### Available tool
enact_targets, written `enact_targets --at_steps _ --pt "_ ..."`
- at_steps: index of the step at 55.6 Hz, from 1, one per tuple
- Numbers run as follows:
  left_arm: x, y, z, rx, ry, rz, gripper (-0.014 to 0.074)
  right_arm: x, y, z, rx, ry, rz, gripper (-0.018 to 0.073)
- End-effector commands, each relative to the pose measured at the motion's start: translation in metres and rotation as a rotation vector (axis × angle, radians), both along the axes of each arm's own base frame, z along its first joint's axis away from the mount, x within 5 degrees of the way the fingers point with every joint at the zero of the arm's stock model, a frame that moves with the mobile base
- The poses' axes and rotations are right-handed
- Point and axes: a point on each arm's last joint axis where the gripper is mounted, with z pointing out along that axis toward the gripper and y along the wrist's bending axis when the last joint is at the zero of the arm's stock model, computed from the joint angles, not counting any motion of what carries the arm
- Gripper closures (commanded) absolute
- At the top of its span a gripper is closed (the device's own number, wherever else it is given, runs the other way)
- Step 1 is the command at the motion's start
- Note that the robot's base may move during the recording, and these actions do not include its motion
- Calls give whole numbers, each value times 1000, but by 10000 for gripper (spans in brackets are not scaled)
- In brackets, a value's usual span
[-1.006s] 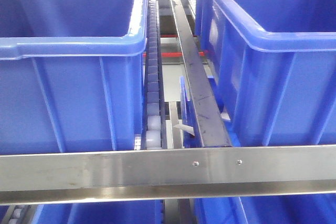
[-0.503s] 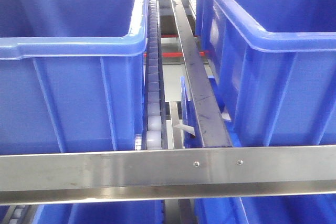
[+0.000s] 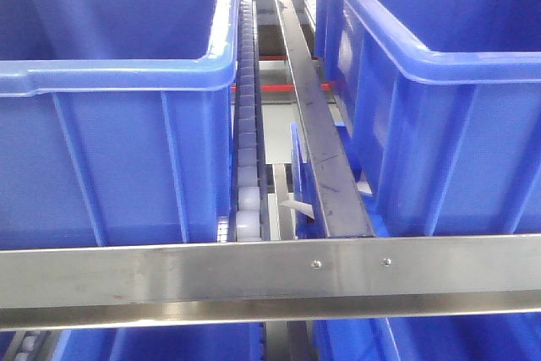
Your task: Pick and sort blue part to right shelf
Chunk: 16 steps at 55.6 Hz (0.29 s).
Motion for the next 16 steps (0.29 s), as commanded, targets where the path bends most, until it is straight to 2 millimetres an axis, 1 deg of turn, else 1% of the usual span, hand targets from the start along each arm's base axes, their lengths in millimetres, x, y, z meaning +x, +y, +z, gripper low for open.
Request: enact_targets --at_steps 1,16 --pt "-1 -1 0 -15 -85 -9 471 -3 -1 11 10 -112 -9 505" --pt "-1 -1 0 -15 -85 -9 471 -3 -1 11 10 -112 -9 505"
